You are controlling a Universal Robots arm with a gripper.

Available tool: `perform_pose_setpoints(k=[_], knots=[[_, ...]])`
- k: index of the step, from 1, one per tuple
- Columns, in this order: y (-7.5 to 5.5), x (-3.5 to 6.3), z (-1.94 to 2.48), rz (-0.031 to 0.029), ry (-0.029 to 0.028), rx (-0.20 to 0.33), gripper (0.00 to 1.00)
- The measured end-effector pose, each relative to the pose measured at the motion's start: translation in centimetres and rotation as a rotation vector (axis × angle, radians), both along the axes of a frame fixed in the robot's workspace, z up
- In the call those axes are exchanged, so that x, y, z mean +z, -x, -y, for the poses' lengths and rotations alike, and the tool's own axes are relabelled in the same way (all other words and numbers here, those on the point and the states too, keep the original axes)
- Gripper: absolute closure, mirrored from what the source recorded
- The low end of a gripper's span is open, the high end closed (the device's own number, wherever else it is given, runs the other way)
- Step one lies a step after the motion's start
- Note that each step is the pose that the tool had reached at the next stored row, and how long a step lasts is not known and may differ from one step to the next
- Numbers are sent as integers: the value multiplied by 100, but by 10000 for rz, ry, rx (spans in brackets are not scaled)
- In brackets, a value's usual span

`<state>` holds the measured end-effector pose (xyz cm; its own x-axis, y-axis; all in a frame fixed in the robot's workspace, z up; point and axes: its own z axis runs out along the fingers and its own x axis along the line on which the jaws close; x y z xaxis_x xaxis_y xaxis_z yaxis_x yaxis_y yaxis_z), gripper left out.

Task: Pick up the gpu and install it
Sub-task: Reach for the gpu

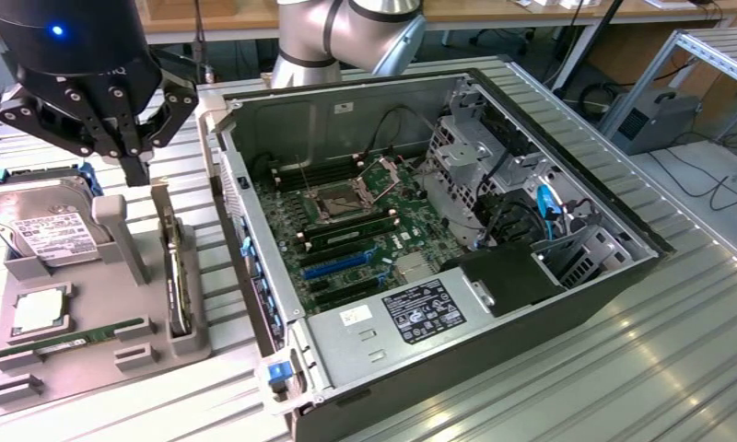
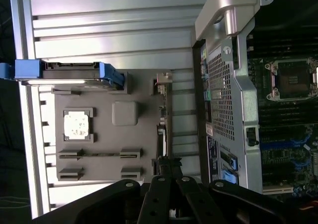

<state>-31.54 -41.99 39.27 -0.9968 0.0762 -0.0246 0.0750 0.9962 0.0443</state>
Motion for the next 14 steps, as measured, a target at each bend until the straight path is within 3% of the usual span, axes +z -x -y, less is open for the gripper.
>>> perform_pose_setpoints(k=[14], knots=[[0,0,63,0,0,-1,89]])
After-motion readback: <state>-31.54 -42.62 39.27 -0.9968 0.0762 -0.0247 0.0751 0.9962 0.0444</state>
